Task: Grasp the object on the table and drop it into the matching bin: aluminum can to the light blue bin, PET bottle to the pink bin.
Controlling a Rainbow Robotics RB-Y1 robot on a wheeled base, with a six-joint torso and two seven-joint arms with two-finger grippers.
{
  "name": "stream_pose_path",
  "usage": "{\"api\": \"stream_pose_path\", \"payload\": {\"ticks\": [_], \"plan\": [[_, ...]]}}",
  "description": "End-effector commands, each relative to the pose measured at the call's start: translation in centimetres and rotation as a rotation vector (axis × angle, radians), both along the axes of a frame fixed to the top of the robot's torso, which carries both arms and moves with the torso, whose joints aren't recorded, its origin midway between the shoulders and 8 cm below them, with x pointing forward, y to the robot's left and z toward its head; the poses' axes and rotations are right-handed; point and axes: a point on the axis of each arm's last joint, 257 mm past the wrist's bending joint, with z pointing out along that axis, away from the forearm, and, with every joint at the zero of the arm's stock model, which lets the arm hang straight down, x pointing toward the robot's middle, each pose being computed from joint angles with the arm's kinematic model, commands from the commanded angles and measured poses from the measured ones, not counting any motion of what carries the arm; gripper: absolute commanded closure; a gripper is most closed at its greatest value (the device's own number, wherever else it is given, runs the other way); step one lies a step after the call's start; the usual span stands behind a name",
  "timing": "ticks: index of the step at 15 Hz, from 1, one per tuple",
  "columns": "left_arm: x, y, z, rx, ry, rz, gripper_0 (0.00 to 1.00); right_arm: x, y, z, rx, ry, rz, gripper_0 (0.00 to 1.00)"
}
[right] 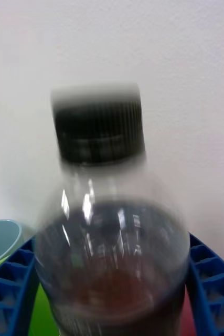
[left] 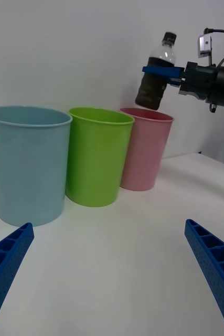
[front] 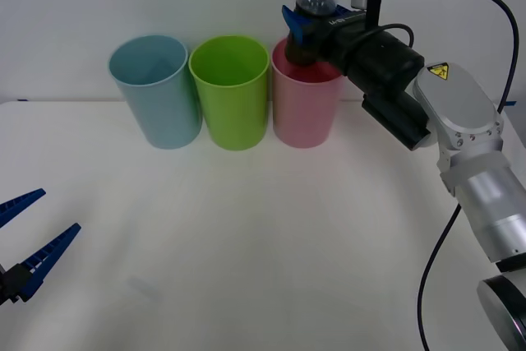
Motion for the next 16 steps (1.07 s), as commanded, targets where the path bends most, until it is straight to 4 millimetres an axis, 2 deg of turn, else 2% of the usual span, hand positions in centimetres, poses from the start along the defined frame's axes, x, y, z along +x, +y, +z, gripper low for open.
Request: {"api": "stream_pose_path", "payload": {"ticks": [1, 6, 16], "plan": [[0.0, 0.0, 0.0, 0.0, 0.0, 0.0, 0.0, -0.1, -0.2, -0.1, -0.007, 0.001, 0.006, 0.0], [0.0, 0.0, 0.0, 0.0, 0.0, 0.0, 0.0, -0.6, -0.7, -0.6, -0.006, 0.01, 0.019, 0.0], [0.0, 0.0, 0.0, 0.0, 0.0, 0.0, 0.0, -6.9, -4.3, -1.6, -0.04, -0.027, 0.067, 0.0]]}}
